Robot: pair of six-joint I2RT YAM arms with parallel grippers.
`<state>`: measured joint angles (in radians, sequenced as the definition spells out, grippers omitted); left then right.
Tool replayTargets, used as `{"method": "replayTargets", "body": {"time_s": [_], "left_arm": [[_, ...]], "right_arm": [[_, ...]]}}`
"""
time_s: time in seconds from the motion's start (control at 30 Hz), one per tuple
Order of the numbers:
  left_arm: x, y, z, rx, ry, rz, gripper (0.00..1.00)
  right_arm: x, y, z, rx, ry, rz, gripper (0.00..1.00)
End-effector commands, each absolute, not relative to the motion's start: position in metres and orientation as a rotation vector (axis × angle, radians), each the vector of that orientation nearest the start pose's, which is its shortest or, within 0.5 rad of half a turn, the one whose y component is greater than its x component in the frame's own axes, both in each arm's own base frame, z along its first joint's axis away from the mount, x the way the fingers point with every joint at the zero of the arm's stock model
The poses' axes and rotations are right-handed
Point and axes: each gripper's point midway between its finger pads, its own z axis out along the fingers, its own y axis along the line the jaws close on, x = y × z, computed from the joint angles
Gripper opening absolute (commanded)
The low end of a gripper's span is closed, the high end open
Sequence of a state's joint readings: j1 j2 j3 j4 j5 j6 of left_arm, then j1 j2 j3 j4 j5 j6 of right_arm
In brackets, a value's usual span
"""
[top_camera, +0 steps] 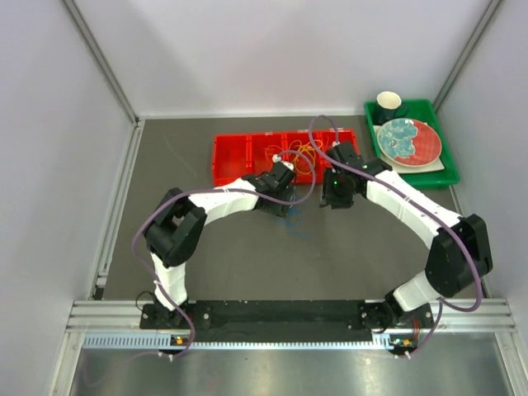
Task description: Untangle the cables
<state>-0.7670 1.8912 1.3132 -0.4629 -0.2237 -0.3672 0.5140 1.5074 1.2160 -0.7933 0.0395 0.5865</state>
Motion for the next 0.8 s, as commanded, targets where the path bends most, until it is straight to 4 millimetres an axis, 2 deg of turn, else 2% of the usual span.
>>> {"method": "replayTargets", "body": {"time_s": [0.0,0.17,0.37,0.53,0.63,0.67,0.77], "left_arm": [[0.35,-0.297,0.058,0.411,2.486,-0.179,0.68],[0.363,-0.287,0.051,0.371,2.479,-0.103,0.61],[0.373,-0.289,0.055,0.347,2.453,-0.135,0.6],[0.382,-0.29,0.047,0.336,2.475,-0.155,0.58],[0.385,-0.288,0.04,0.34,2.488,-0.154,0.49],[0.385,-0.288,0.037,0.342,2.497,-0.154,0.4],[0.384,-0.287,0.033,0.351,2.509,-0.161,0.24]], "right_arm": [[0.289,0.173,0.135,0.118,2.644,0.299,0.4],[0.289,0.174,0.137,0.121,2.652,0.314,0.39],[0.29,0.175,0.138,0.112,2.663,0.308,0.39],[0.294,0.18,0.138,0.095,2.674,0.319,0.39],[0.299,0.185,0.137,0.088,2.683,0.325,0.39],[0.3,0.186,0.136,0.088,2.686,0.325,0.39],[0.305,0.19,0.135,0.085,2.691,0.334,0.39]]}}
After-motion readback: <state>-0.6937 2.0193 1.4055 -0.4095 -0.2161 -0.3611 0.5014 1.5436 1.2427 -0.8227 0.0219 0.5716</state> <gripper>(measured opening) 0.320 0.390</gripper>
